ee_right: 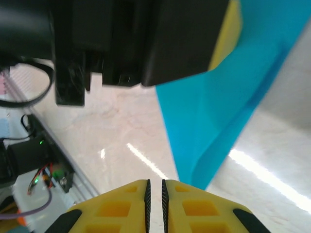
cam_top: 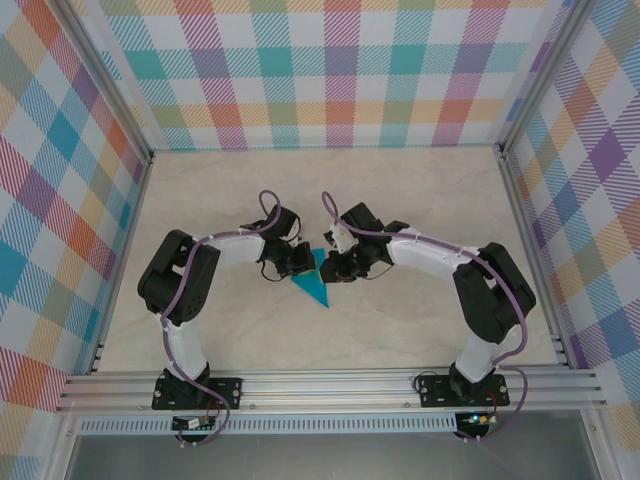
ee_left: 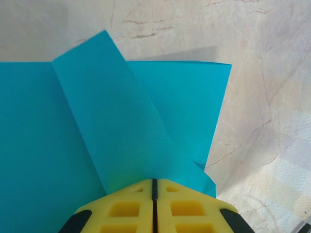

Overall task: Fold a paper plane with a square sheet of paper (fold left side to right side)
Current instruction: Fourth fold the wing at the center of the table.

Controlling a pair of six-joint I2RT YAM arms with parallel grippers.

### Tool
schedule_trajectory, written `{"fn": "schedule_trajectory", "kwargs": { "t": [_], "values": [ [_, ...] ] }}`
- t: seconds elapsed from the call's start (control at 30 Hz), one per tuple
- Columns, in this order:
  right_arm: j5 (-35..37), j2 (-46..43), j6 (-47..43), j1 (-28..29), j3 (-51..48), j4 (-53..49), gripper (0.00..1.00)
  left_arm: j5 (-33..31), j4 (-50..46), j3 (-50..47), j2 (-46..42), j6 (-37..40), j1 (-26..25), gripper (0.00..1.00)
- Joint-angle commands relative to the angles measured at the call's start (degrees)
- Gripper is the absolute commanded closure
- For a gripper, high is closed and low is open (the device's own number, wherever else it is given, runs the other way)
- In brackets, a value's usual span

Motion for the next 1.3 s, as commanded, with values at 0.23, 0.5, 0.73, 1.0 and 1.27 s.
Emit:
{"fn": "schedule_trajectory", "kwargs": {
  "t": [0.23,0.5,0.73,1.0,1.27],
  "values": [
    [-3.56,6.63,3.62,1.27,0.39,4.4,0.84,-4.61,-5.23,-2.2,0.85,0.44,-0.3,0.92],
    [-0.63,9.17,2.38,1.71,0.96,0.77,0.84,-4.82,-5.51,-1.97,0.93,0.61,-0.4,0.92],
    [1.41,9.84,1.86,2.37,0.97,-0.58,0.84,-4.91,-5.6,-1.93,0.94,0.61,-0.39,0.93],
    [3.34,10.34,1.28,2.51,1.31,-1.78,0.85,-4.99,-5.72,-2.01,0.85,0.61,-0.4,0.93],
    [3.93,11.41,0.69,2.92,2.19,-2.89,0.85,-5.17,-5.69,-2.07,0.8,0.61,-0.4,0.93]
  ]
}}
